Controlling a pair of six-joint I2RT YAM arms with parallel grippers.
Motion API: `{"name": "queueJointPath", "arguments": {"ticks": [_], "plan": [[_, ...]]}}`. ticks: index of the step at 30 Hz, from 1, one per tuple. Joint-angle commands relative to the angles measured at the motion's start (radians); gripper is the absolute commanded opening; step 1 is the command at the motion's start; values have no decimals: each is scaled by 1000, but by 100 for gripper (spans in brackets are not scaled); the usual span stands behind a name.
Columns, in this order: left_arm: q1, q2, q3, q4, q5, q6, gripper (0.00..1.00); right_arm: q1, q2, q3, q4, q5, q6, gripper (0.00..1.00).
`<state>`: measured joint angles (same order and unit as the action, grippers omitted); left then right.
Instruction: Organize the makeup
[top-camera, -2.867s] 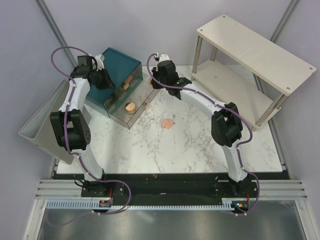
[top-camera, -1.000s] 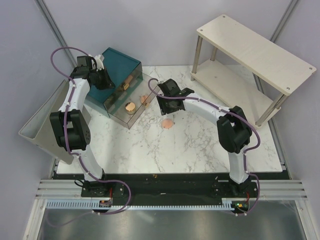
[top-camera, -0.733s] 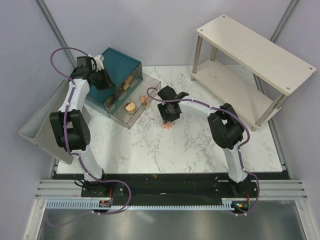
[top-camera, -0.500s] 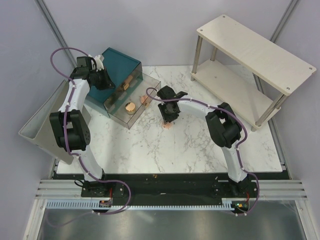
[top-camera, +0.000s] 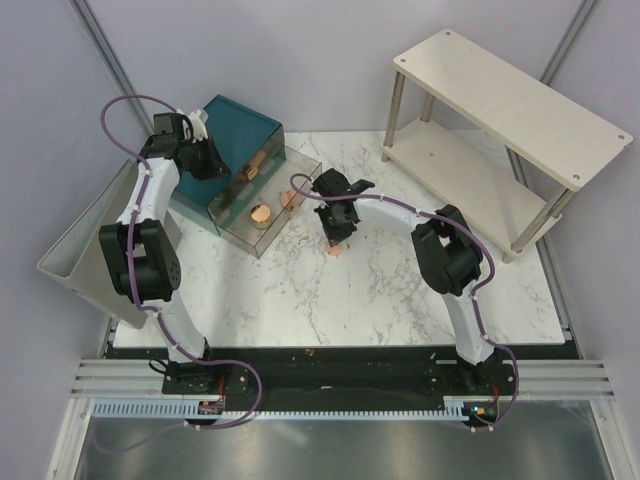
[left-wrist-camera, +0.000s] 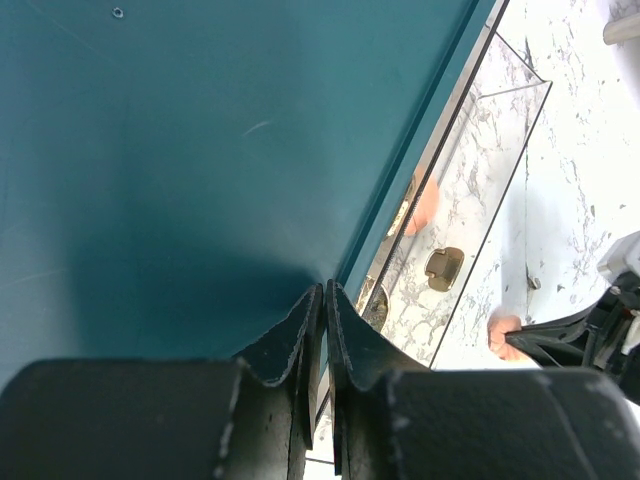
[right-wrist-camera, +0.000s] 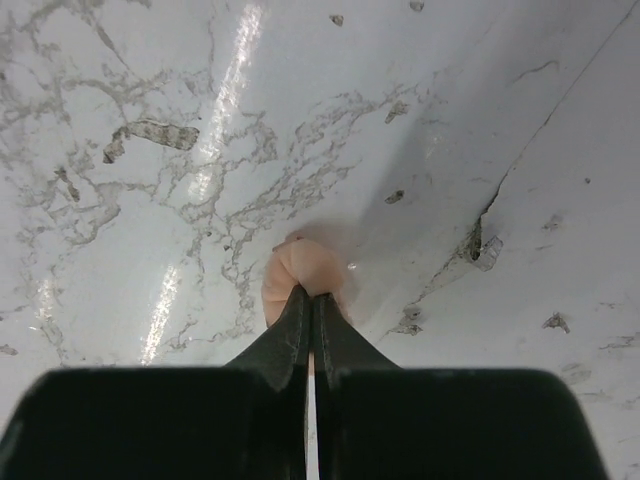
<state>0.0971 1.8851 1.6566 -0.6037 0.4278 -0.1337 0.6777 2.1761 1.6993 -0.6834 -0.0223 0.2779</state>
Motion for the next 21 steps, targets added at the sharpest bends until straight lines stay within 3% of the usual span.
{"name": "queueJointPath", "arguments": {"ticks": [1, 7, 14, 21], "plan": [[-27, 94, -87, -275, -15, 32, 16, -3, -30, 121, -45, -24, -36, 0], [-25, 94, -86, -274, -12, 32, 16, -12, 14, 284, -41, -77, -29, 0], [-27, 100, -84, -272, 2, 23, 16, -17, 175, 567, -16, -179, 53, 0], [-25, 98, -81, -272, 6, 23, 16, -21, 269, 649, 108, -255, 205, 0]]}}
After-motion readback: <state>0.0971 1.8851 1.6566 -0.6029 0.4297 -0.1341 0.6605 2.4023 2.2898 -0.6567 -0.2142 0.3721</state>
